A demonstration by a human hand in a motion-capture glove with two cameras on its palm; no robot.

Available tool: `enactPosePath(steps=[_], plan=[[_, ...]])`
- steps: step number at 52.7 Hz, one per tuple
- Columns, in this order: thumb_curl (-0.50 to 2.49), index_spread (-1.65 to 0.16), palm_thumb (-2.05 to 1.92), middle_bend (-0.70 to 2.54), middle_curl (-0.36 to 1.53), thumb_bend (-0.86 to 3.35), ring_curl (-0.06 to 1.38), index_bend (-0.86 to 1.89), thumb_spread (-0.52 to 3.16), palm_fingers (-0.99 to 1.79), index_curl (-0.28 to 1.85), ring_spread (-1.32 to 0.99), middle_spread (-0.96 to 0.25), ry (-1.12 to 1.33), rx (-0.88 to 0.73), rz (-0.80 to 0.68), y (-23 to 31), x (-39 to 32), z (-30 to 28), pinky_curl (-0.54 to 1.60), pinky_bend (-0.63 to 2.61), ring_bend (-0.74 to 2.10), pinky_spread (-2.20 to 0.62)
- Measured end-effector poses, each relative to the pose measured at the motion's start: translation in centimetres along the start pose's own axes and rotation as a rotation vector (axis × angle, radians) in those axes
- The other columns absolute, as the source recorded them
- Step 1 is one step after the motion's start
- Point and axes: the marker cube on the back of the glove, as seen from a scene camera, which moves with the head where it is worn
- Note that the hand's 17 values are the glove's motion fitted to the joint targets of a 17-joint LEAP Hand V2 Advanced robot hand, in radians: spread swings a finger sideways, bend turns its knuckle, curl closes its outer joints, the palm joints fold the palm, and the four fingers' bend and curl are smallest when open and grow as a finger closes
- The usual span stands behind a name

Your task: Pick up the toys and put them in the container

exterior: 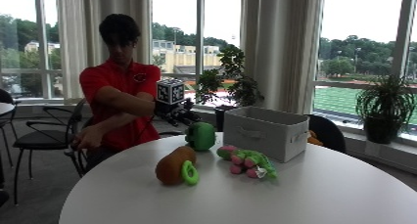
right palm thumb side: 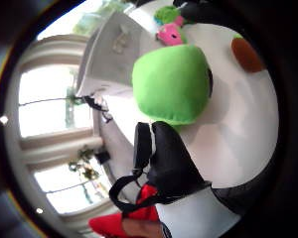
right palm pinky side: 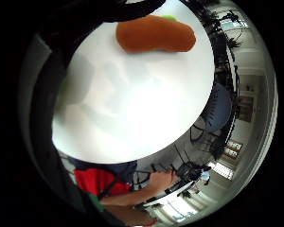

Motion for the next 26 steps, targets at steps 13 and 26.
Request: enactPosePath(steps=[13, 26], plan=[[0.12, -0.32, 0.01, 0.14, 0.07, -0.01, 0.1, 0.25, 1.03, -0.03, 0.16, -0.17, -0.14, -0.007, 0.004, -0.009, 0.93, -0.79, 0.48, 0.2, 0.55, 0.23, 0.03], [0.19, -0.36, -0.01, 0.14, 0.12, -0.02, 0.15, 0.25, 1.2, -0.06, 0.24, -0.2, -0.16, -0.009, -0.006, -0.014, 0.16, 0.0, -0.08, 0.24, 0.57, 0.25, 0.03]])
